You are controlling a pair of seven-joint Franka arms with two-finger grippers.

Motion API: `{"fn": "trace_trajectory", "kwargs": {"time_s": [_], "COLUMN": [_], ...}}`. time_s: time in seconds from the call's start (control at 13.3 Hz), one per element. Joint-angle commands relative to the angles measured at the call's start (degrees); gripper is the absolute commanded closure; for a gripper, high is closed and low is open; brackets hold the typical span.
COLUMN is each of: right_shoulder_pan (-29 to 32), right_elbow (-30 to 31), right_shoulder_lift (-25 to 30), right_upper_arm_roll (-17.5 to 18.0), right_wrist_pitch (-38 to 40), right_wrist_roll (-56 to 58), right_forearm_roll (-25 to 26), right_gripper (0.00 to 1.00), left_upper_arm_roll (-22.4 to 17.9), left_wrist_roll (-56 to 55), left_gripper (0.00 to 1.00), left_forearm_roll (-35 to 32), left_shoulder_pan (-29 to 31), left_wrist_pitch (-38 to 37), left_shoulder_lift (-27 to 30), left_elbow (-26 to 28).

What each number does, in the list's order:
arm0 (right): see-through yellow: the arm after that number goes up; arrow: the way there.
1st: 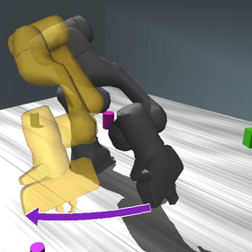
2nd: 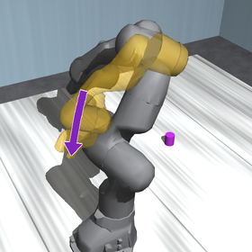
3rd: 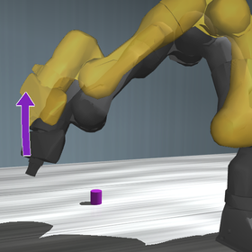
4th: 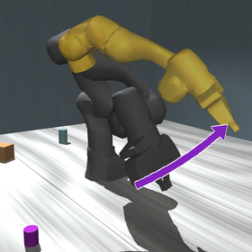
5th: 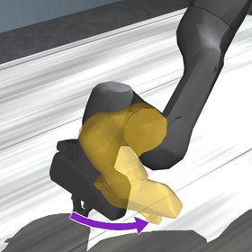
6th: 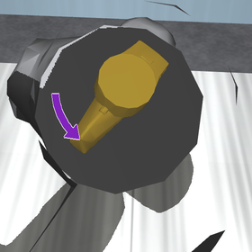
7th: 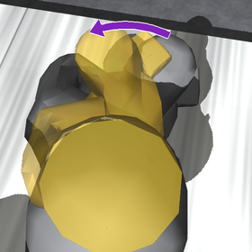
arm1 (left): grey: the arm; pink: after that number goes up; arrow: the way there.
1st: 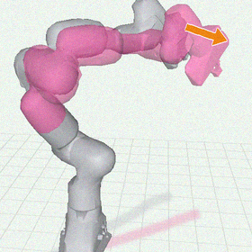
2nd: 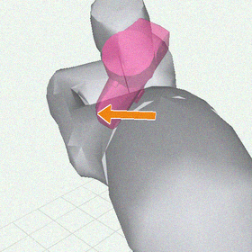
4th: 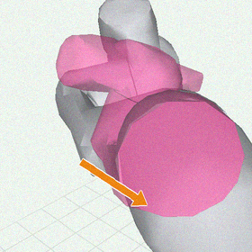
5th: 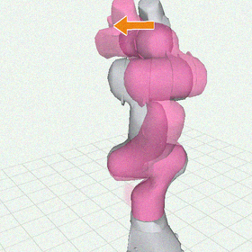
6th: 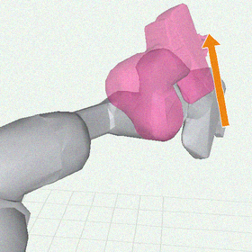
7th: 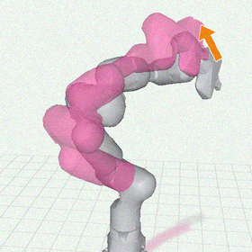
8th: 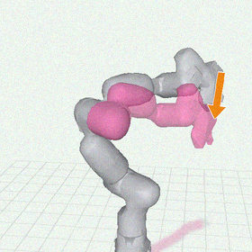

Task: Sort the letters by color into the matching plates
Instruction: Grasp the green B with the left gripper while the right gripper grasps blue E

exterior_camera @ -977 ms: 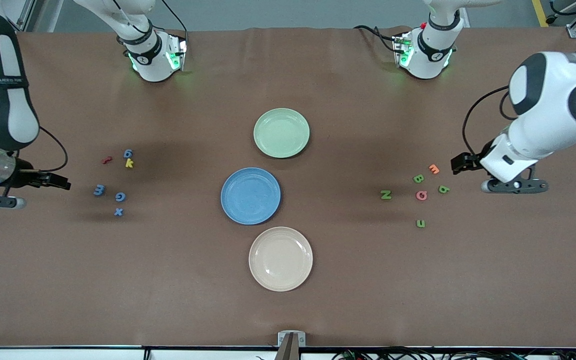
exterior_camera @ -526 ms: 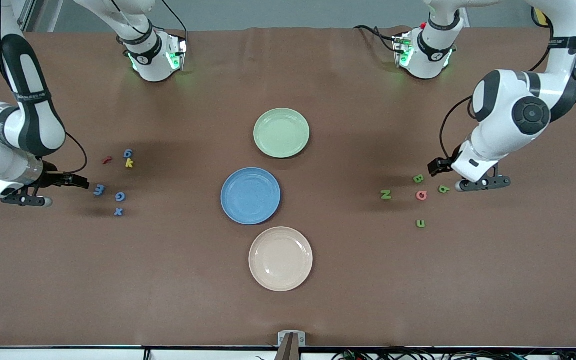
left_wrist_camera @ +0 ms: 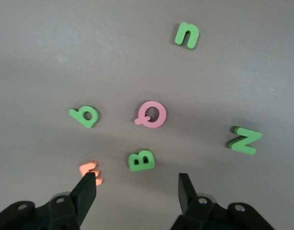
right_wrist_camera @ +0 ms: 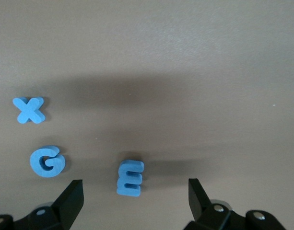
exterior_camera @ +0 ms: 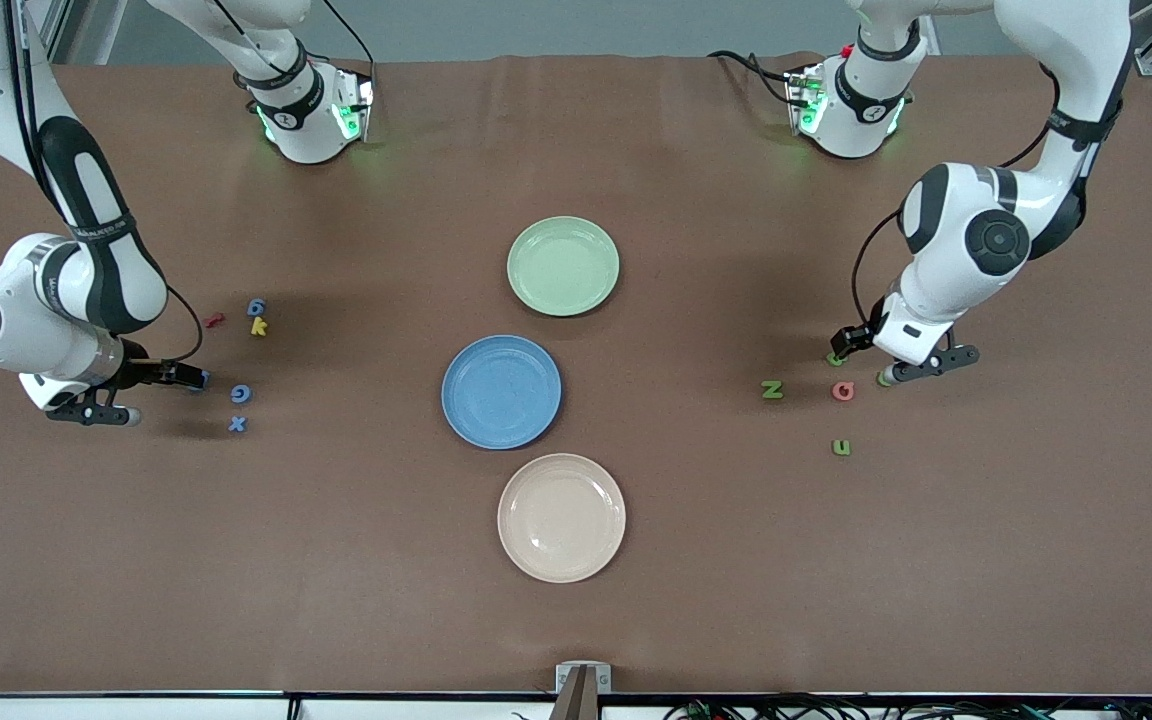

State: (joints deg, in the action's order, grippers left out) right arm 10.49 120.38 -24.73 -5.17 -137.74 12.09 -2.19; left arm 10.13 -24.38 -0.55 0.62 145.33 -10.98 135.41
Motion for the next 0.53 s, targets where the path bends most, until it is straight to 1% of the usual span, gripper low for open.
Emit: {"fn": "trace_trajectory", "kwargs": {"time_s": [0.0, 0.23, 0.45], "right_shoulder_pan": [-0.04, 0.14, 0.23], "right_elbow": [-0.06, 0.03, 0.12], "right_shoulder_lift": [-1.37, -3.13, -3.66], "right_upper_arm_roll": [0.07, 0.07, 0.16], "right_wrist_pitch": [-1.04, -2.62, -2.45], "right_wrist_roll": [0.03, 0.03, 0.03], "right_forearm_roll": [-0.01, -0.1, -0.27], "right_gripper": [0.04, 0.06, 0.16], "left_upper_arm_roll": [0.07, 0.07, -0.02], "left_wrist_roll": [-0.67, -0.76, -0.67], "left_gripper": [0.24, 0.24, 0.26], "left_forearm_roll": [0.9, 0.9, 0.9], "left_shoulder_pan": [0.08, 0.17, 0.26], "left_wrist_pitch": [6.26, 9.61, 9.97], "left_shoulder_lift": [-2.72, -5.36, -6.07], "left_elbow": [1.6, 1.7, 1.7]}}
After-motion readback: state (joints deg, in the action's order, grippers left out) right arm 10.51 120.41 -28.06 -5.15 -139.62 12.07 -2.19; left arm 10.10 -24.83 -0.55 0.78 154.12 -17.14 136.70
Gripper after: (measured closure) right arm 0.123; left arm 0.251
